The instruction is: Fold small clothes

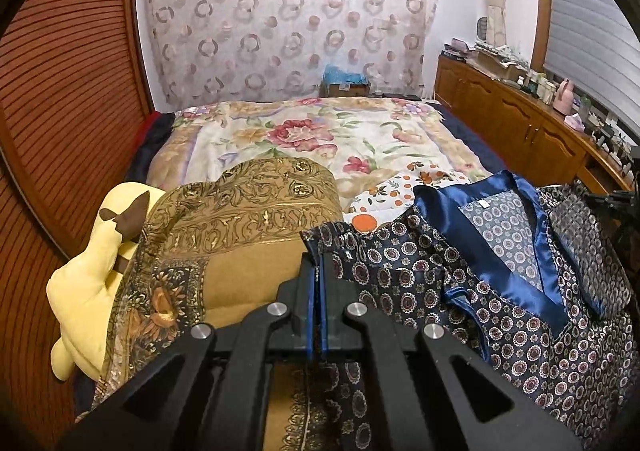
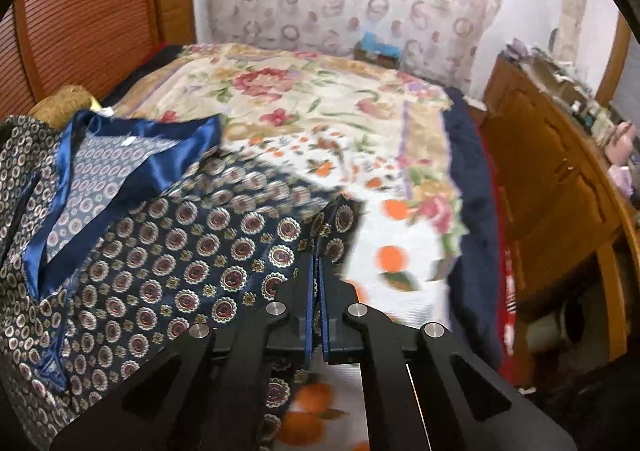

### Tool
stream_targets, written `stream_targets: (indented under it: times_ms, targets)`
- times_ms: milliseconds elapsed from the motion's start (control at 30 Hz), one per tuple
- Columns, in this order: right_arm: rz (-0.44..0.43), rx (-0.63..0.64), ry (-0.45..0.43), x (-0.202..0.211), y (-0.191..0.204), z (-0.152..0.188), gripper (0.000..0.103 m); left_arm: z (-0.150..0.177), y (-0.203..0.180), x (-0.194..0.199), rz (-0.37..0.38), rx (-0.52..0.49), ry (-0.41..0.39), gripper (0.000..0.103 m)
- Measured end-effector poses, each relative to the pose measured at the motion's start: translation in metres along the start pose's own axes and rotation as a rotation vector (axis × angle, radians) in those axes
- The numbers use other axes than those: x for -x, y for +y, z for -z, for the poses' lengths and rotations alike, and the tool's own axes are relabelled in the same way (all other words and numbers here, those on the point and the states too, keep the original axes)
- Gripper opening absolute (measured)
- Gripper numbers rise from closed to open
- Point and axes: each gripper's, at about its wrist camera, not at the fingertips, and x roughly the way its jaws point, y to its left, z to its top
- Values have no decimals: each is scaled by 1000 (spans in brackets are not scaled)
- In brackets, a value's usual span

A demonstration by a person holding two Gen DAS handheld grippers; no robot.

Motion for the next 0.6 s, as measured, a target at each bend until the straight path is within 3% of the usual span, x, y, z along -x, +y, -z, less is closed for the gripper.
stream_targets:
  times_ms: [233, 467, 600]
  targets:
    - [29, -123, 17, -7, -52, 1, 2, 1, 0, -2, -4, 0, 5, 0]
    - [-75, -206, -16, -10, -63, 2, 39, 2, 1, -4, -7, 5, 17, 0]
    - [-94, -189, -4, -13, -54, 0, 41, 3, 0, -5, -7, 2, 21, 0]
